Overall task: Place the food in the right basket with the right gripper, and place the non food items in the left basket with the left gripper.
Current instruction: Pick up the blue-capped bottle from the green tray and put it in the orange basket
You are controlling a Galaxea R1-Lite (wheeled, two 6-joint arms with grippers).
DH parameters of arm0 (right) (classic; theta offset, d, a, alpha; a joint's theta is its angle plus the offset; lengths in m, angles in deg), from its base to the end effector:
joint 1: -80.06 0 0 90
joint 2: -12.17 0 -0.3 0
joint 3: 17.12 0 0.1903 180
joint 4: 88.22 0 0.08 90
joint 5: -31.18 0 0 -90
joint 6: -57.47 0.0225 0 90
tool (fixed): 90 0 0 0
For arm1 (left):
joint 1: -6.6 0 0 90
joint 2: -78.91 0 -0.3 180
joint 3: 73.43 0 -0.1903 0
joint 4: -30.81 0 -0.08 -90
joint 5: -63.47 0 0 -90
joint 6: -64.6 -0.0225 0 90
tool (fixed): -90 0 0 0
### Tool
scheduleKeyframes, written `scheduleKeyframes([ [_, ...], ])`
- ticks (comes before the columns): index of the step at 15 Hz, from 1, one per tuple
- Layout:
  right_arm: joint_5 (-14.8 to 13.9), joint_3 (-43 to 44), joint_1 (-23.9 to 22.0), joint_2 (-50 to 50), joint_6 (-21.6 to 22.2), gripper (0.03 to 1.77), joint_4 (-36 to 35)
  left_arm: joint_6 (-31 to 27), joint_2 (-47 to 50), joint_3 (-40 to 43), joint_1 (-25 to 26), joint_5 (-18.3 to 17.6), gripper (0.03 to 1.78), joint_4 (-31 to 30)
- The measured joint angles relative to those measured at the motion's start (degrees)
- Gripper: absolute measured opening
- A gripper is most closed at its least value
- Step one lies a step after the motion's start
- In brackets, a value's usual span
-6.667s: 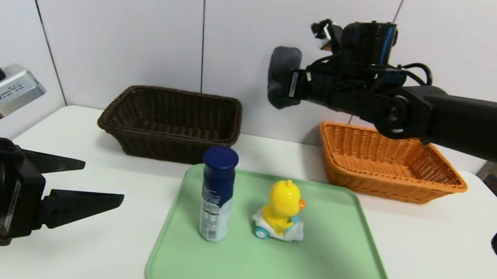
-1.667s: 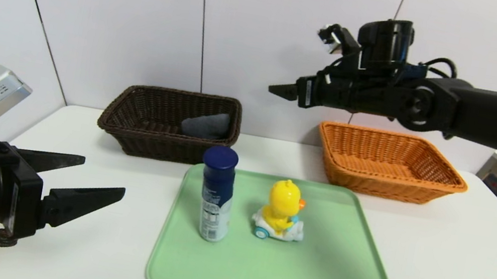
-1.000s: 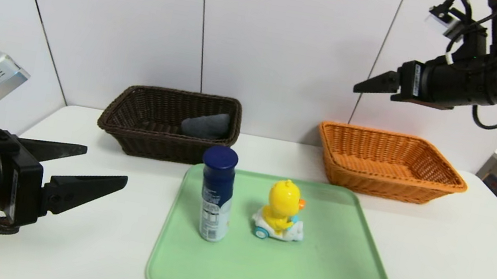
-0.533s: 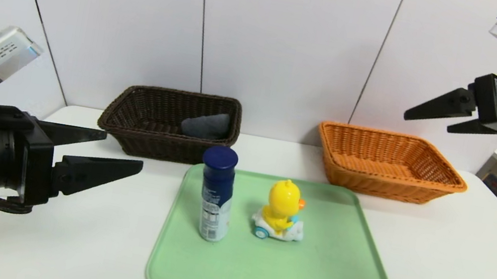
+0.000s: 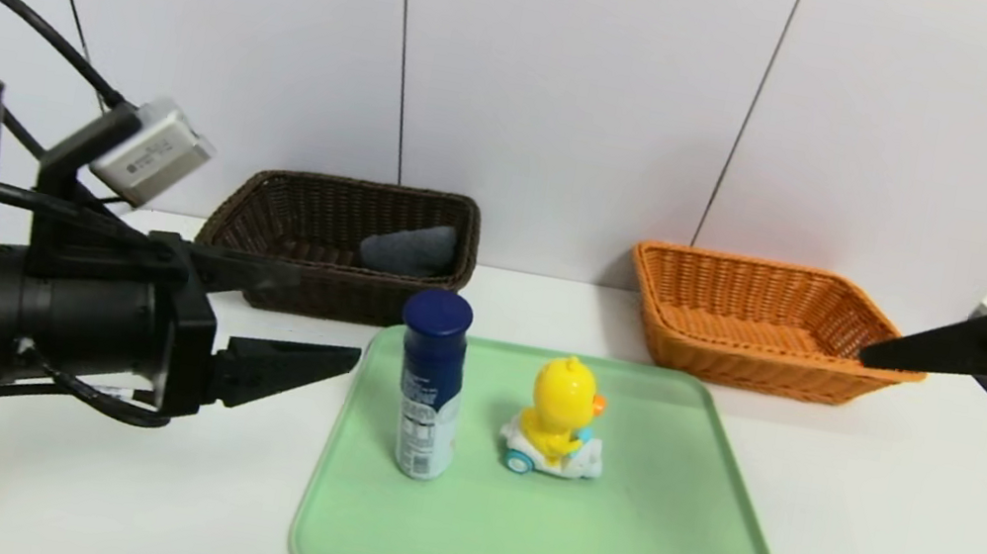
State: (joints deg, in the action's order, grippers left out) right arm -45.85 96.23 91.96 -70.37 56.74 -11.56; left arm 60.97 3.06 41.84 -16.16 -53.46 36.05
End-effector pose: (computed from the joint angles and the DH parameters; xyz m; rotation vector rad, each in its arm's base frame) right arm 0.1902 0.0453 0.3218 -0.0043 0.8036 0.4156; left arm 0.1892 -0.0904 0.2260 0.0482 0.2670 -0.8702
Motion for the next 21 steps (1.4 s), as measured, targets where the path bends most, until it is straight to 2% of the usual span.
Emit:
scheduleKeyframes([
  [4,-2.58,-3.12,0.15,2.8,-0.04,1.69,-0.07,-8.27,-5.9,4.85,-0.35,-8.79,1.69,-8.85],
  [5,-2.76,-3.33,0.2,3.24,-0.01,1.69,-0.05,-8.46,-6.67,5.49,-0.35,-9.45,1.69,-10.34],
  [11,-2.74,-5.55,0.48,4.05,-0.04,1.69,-0.74,-8.4,-7.45,6.39,-0.28,-9.53,1.69,-10.73],
  [14,-4.74,-5.97,0.63,4.05,-0.17,1.69,-2.0,-8.33,-7.12,6.5,-0.26,-9.58,1.69,-10.7],
  [18,-4.95,-6.36,1.05,4.01,-0.23,1.69,-2.69,-8.24,-5.68,6.5,-0.26,-9.56,1.69,-10.68],
  [21,-4.99,-9.29,2.93,3.5,-2.1,1.69,-6.72,-7.96,-3.95,6.39,0.16,-9.26,1.69,-10.31],
])
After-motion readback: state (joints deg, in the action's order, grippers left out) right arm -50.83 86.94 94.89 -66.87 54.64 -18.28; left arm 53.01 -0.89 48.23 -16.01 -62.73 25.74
